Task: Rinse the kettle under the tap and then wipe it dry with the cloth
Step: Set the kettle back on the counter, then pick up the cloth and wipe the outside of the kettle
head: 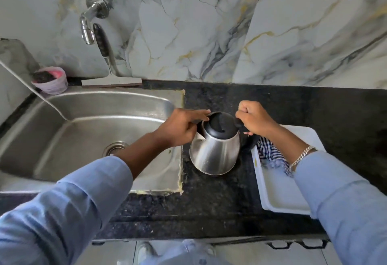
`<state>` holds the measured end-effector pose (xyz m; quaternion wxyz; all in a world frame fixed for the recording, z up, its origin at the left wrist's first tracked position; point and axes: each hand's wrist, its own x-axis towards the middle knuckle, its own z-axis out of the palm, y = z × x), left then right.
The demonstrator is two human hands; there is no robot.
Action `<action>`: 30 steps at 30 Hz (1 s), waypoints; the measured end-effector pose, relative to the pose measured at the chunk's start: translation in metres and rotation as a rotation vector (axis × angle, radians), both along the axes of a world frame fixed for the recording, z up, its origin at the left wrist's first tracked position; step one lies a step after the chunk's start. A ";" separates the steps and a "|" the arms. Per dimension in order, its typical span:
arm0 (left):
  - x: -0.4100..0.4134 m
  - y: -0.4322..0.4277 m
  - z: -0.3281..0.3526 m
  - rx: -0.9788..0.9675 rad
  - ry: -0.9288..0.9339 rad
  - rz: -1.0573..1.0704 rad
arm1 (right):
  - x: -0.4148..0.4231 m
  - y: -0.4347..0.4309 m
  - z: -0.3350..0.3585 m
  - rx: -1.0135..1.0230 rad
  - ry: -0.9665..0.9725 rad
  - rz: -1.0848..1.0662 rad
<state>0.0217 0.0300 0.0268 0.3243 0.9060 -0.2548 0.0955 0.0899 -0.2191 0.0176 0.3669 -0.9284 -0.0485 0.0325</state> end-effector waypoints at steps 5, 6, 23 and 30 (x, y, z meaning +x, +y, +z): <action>-0.004 -0.020 0.005 -0.010 0.021 0.056 | 0.008 -0.014 -0.009 0.043 0.010 0.066; -0.005 -0.022 0.007 0.005 0.015 0.051 | 0.008 -0.020 -0.008 0.046 -0.021 0.036; 0.035 -0.037 0.041 0.233 0.175 -0.189 | -0.078 -0.088 -0.086 -0.207 -0.064 -0.524; 0.056 -0.041 0.032 0.237 0.235 -0.376 | -0.187 0.000 -0.044 0.274 -0.634 -0.631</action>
